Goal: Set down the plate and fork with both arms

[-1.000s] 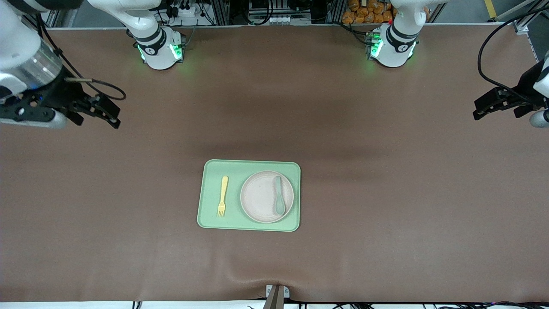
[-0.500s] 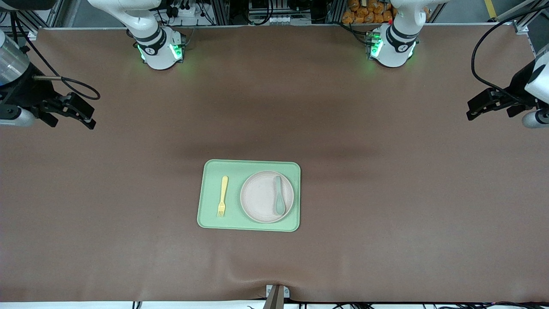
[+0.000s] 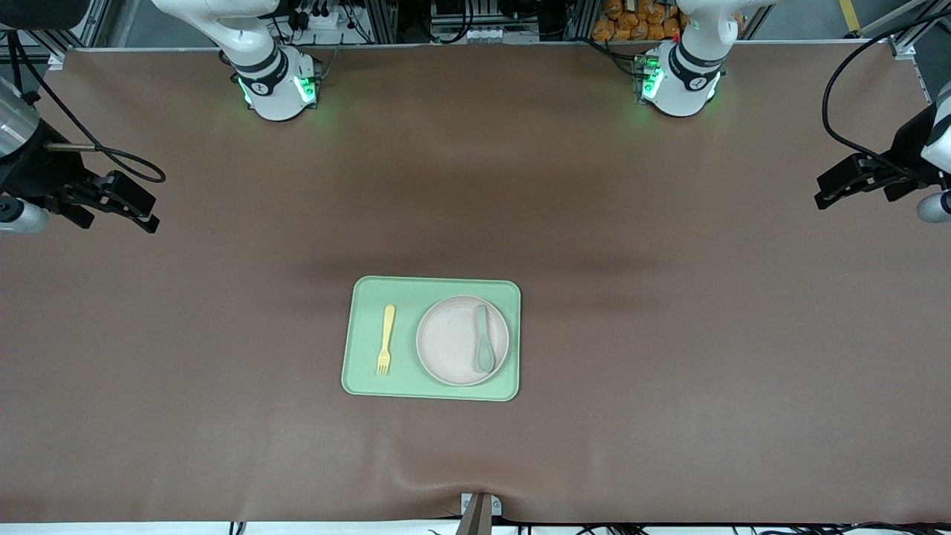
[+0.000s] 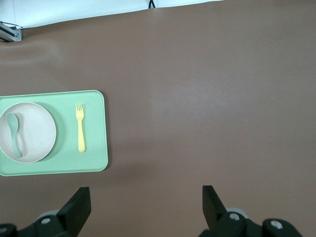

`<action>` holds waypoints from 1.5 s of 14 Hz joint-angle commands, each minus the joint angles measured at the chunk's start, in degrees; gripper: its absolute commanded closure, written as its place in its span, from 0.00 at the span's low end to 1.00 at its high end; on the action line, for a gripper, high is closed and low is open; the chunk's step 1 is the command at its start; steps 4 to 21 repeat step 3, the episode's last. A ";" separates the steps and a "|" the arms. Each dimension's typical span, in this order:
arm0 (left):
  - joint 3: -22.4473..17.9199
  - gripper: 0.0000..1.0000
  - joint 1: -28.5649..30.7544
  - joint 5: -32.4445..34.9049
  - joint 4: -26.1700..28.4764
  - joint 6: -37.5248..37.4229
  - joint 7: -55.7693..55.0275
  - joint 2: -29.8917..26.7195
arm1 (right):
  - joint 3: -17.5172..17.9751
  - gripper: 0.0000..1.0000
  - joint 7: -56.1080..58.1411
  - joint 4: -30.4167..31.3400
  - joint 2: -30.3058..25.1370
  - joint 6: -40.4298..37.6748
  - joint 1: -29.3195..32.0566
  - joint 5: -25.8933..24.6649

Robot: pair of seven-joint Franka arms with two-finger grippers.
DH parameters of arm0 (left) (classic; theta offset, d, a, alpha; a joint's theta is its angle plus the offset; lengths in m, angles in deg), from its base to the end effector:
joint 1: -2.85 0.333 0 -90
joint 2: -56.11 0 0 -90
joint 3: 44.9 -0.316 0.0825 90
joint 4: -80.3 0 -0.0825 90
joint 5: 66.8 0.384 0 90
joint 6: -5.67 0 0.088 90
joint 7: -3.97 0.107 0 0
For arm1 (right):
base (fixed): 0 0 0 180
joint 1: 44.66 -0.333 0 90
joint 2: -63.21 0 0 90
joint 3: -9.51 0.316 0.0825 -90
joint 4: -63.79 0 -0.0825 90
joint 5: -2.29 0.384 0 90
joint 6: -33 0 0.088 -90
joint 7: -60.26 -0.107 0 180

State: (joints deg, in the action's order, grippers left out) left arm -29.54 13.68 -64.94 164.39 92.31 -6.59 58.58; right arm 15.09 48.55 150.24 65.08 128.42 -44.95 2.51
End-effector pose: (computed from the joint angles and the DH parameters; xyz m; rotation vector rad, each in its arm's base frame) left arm 0.5609 -0.0371 0.6445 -3.1167 -0.1676 -0.0088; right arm 0.5717 0.0581 0.6446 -3.1059 0.1590 -0.1892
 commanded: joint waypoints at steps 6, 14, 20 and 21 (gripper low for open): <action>0.11 0.00 0.77 -0.19 -0.06 -0.42 0.01 -0.79 | 0.41 0.00 1.16 -1.46 0.60 -1.28 0.90 0.84; 0.11 0.00 0.77 -0.19 -0.06 -0.42 0.01 -0.79 | 0.41 0.00 1.16 -1.46 0.60 -1.28 0.90 0.84; 0.11 0.00 0.77 -0.19 -0.06 -0.42 0.01 -0.79 | 0.41 0.00 1.16 -1.46 0.60 -1.28 0.90 0.84; 0.11 0.00 0.77 -0.19 -0.06 -0.42 0.01 -0.79 | 0.41 0.00 1.16 -1.46 0.60 -1.28 0.90 0.84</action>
